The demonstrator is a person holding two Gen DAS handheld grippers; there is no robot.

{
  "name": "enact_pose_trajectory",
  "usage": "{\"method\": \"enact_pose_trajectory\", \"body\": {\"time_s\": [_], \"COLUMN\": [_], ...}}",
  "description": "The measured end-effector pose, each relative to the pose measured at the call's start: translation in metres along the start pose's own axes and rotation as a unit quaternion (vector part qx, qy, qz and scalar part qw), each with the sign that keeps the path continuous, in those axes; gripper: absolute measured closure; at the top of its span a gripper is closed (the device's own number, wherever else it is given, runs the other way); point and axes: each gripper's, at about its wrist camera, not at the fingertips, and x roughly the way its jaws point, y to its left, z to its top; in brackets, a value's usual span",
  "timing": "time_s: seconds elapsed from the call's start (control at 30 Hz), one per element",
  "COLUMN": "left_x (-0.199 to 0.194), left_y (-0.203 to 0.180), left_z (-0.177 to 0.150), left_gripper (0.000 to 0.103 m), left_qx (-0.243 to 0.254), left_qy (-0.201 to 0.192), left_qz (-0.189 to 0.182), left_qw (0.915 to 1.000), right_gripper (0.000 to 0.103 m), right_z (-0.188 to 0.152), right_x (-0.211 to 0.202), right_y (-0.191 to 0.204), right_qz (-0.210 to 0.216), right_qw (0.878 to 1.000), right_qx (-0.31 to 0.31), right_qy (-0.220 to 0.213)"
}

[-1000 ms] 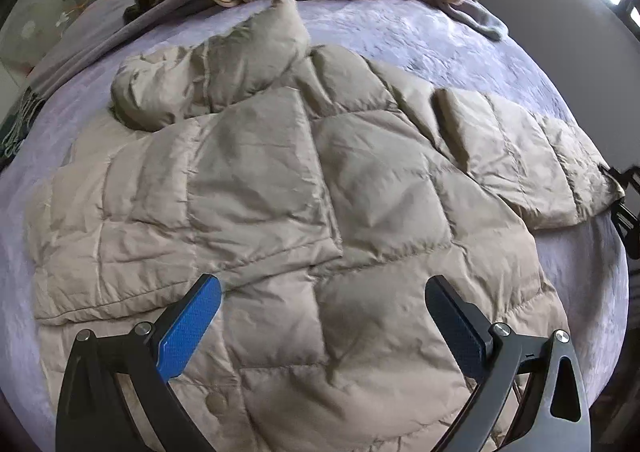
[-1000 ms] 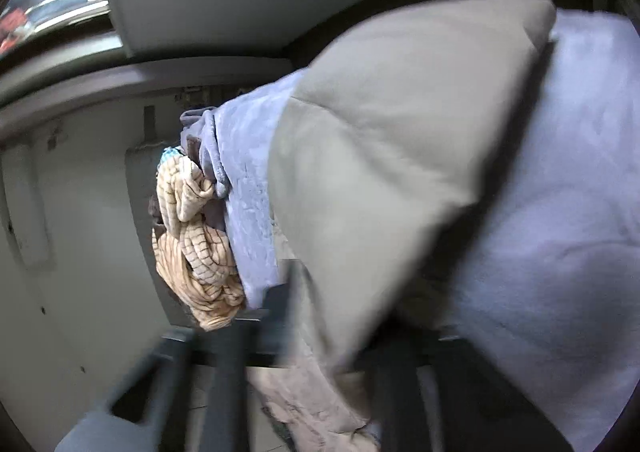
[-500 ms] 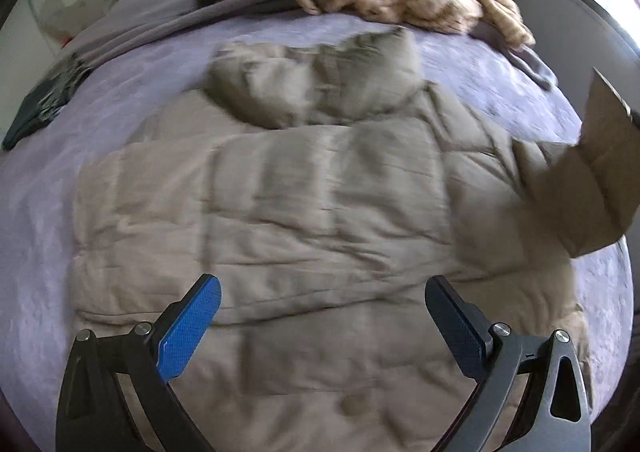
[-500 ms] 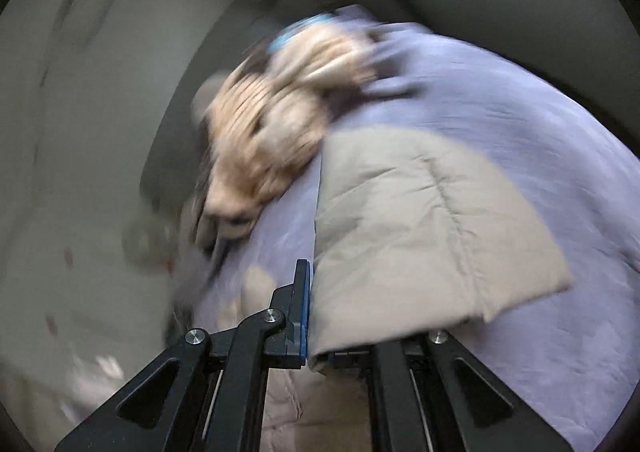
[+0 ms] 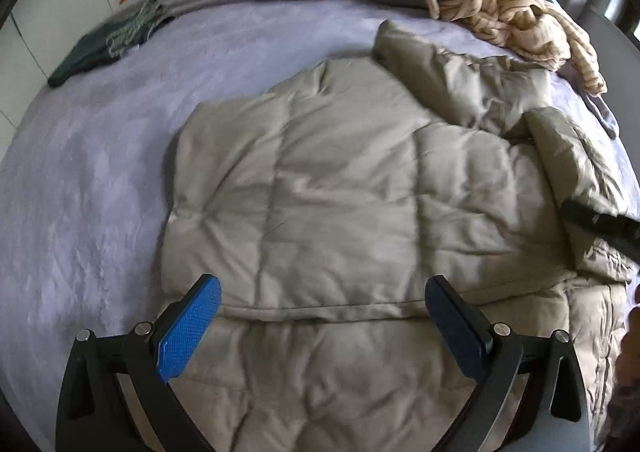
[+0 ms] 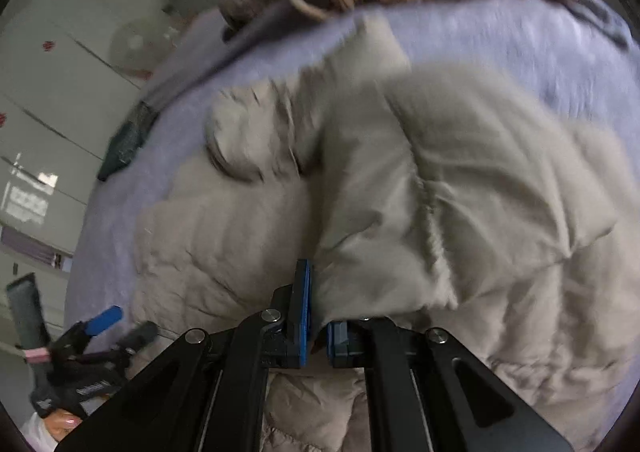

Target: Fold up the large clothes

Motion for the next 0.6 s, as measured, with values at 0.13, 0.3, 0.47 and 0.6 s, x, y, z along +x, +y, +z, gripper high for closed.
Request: {"method": "enact_pose_trajectory", "body": {"time_s": [0.13, 0.3, 0.47, 0.6], "left_x": [0.004, 0.001, -0.001, -0.004], "left_y": [0.013, 0.014, 0.009, 0.013], "left_z": [-0.002, 0.002, 0.011, 0.019], "left_gripper": [0.001, 0.001, 0.001, 0.001], "left_qx": [-0.009, -0.014, -0.009, -0.013], "left_qy": [-0.001, -0.008, -0.019, -0.029], "left_qz": [-0.003, -0.026, -0.05, -0.072], "left_qw": [1.0, 0.9995, 0.9985, 0.9969], "right_gripper": [0.096, 0.054, 0.044, 0.09], "right_z": [-0.017, -0.021, -0.023, -0.01], "right_x": [0.014, -0.006, -0.049, -0.055], "right_y": [-0.003, -0.016, -0.059, -0.085], "right_qz": [-0.022, 0.016, 0.031, 0.019], "right_qw": [0.999, 0.997, 0.984, 0.965], "right_qx": [0.01, 0.063, 0.167, 0.248], "right_qy": [0.021, 0.03, -0.046, -0.081]}}
